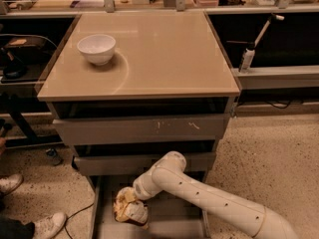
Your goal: Place brown chip bag into bottom drawer
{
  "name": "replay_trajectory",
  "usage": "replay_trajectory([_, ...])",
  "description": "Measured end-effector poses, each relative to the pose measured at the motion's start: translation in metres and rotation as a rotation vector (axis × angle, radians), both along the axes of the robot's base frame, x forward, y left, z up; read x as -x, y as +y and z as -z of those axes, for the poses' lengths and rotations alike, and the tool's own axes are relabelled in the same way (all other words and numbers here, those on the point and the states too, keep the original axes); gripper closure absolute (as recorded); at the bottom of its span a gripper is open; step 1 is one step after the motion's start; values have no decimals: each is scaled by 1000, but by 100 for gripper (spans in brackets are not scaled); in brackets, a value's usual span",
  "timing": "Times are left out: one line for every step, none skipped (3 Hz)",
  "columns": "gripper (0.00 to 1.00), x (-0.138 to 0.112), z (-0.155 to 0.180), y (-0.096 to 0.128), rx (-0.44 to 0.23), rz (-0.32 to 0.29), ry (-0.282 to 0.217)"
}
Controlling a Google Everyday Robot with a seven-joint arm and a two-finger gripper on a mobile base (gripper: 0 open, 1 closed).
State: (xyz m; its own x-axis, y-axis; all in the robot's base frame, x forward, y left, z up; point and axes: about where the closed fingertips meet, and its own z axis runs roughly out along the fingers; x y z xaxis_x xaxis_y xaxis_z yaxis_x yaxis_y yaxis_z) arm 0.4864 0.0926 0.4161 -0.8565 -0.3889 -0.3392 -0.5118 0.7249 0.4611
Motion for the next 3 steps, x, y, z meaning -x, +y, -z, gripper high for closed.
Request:
replay_trajectory([100, -7, 23, -7, 26, 11, 11])
replay_trajectory([100, -15, 38, -24, 85, 31, 8])
replay_trajectory([100, -25, 44, -47, 167, 43, -5])
